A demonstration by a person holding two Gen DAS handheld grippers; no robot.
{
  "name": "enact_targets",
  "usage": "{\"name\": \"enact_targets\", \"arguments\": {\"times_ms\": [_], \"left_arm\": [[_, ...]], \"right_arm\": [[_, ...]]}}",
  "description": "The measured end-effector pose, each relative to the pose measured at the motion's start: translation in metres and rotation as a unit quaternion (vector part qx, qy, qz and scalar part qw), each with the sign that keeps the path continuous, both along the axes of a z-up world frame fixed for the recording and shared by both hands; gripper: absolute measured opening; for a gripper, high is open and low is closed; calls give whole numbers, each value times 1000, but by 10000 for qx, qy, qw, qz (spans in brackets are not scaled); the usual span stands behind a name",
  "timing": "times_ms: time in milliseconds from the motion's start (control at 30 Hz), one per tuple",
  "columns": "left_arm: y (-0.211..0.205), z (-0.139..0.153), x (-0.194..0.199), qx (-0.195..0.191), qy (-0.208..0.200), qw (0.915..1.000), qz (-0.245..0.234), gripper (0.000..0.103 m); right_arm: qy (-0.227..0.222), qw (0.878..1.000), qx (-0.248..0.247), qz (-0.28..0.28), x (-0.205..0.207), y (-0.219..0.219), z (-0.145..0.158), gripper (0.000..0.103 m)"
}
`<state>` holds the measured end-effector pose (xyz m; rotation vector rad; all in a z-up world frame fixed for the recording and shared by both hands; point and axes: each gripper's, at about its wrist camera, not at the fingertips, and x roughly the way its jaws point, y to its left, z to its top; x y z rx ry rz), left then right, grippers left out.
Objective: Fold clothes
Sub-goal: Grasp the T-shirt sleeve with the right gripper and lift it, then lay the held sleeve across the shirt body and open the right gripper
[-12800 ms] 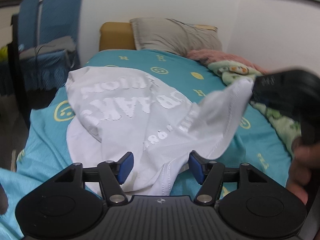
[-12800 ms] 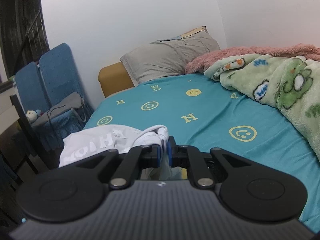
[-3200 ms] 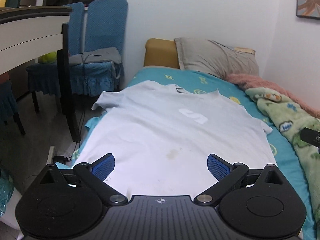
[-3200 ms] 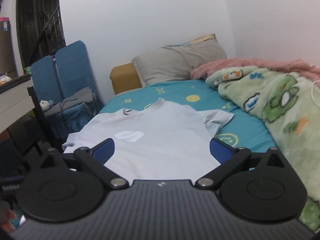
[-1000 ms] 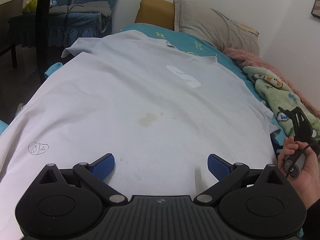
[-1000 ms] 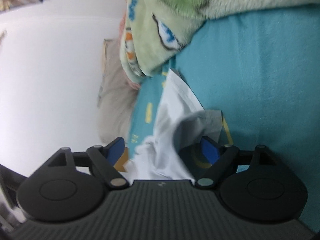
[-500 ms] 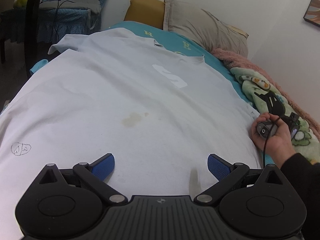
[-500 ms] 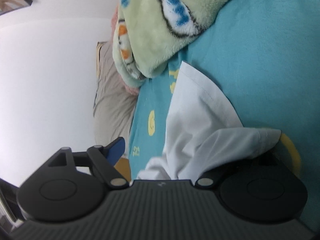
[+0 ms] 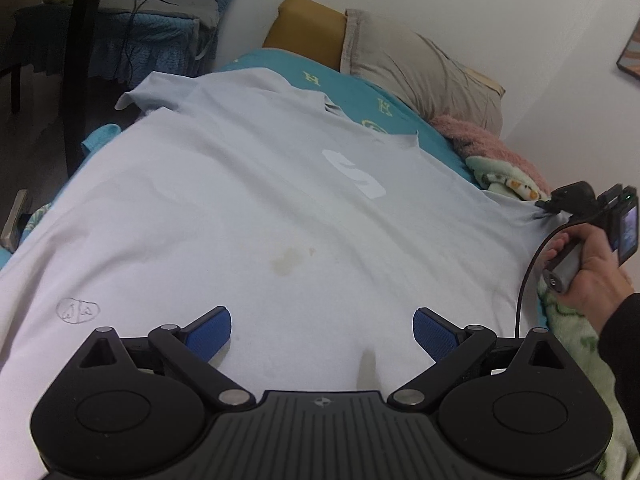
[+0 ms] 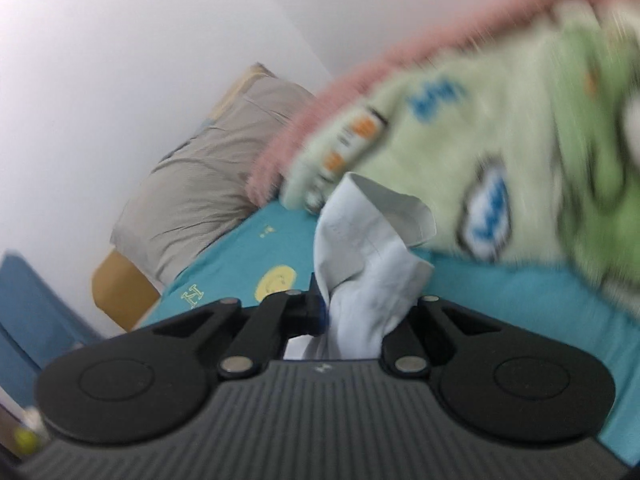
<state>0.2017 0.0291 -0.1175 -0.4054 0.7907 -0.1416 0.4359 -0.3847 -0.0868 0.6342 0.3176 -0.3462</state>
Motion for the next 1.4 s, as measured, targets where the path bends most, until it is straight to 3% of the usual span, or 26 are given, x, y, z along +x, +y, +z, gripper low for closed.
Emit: {"name": "enact_targets", "arguments": {"times_ms": [100, 200, 333, 400, 467, 533, 733, 933, 967, 1000, 1067, 1233, 1400], "left_arm": [[10, 8, -2, 12, -68, 9999, 145, 99], [22, 17, -3, 35, -163, 9994, 300, 99], [42, 25, -4, 169, -222, 9982, 534, 99], [49, 27, -5, 377, -223, 9973, 595, 99], [55, 27, -6, 708, -204, 9949, 689, 99], [62, 22, -4, 805, -120, 9934, 815, 99], [73, 3, 10, 828, 120, 9909, 1056, 99], [75, -15, 25, 869, 274, 9896, 1117, 99], [71, -15, 27, 1066, 225, 9880, 1096, 99], [68, -16, 30, 1257, 181, 9861, 1074, 99], [64, -16, 35, 1355, 191, 9853, 1026, 99], [55, -10, 29, 1549, 48, 9830, 987, 99], [43, 6, 8, 1612, -212, 9828, 873, 99]], "right_arm": [[66, 9958, -897, 152, -6, 37, 38, 8], [129, 9840, -1747, 336, -2, 83, 63, 8], [259, 9663, -2458, 715, 11, 152, 72, 8], [492, 9500, -2937, 940, 21, 192, 61, 8], [811, 9223, -3576, 1219, 36, 236, 42, 8], [937, 9058, -3830, 1552, 47, 269, 19, 8], [1324, 8823, -3970, 2156, 71, 335, -50, 8], [1481, 8917, -3512, 2441, 75, 334, -69, 16], [1482, 8933, -3420, 2511, 73, 333, -68, 37], [1414, 8964, -3325, 2565, 69, 330, -65, 67], [1219, 9037, -3129, 2656, 57, 324, -57, 90], [954, 9085, -2776, 2976, 11, 314, -14, 90], [604, 9227, -2239, 3079, -75, 287, 47, 90]]}}
